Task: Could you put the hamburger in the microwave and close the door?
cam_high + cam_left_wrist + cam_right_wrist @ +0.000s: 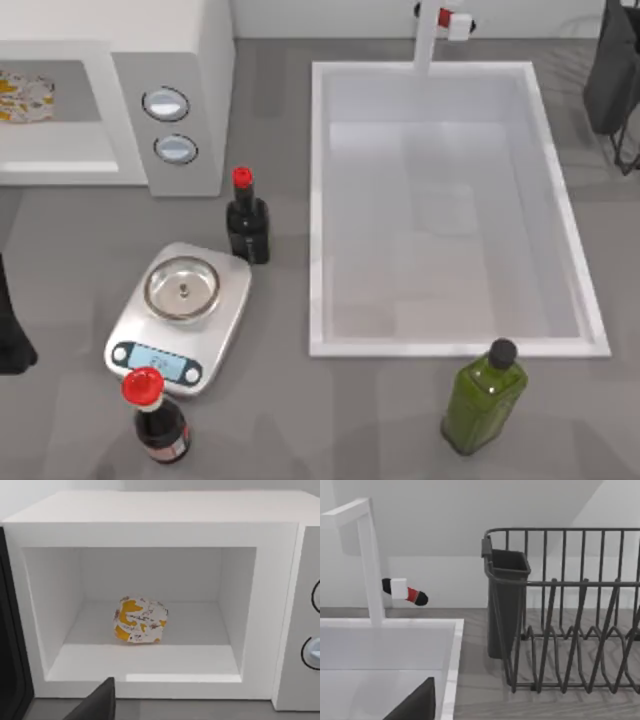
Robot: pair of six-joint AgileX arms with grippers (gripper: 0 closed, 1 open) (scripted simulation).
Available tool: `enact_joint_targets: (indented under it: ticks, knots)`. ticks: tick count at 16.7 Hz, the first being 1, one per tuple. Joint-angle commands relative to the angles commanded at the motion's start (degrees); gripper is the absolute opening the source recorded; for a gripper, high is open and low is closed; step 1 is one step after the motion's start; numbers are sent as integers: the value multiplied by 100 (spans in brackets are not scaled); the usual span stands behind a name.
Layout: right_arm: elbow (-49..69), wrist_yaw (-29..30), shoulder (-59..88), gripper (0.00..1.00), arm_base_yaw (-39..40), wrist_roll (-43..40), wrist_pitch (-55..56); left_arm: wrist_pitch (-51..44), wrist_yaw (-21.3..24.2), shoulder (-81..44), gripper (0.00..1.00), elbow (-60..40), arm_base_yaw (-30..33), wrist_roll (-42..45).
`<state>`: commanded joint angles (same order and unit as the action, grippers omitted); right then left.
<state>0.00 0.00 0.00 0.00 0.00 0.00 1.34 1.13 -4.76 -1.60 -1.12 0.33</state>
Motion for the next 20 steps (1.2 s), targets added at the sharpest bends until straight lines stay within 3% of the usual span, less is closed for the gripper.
enact_joint_targets:
  ticks: [8,20]
  knots:
    - [0,0,0,100,0,0,0,-134,-113,476,100,160,112,-33]
    - [0,0,0,100,0,0,0,-134,-113,476,10,160,112,-33]
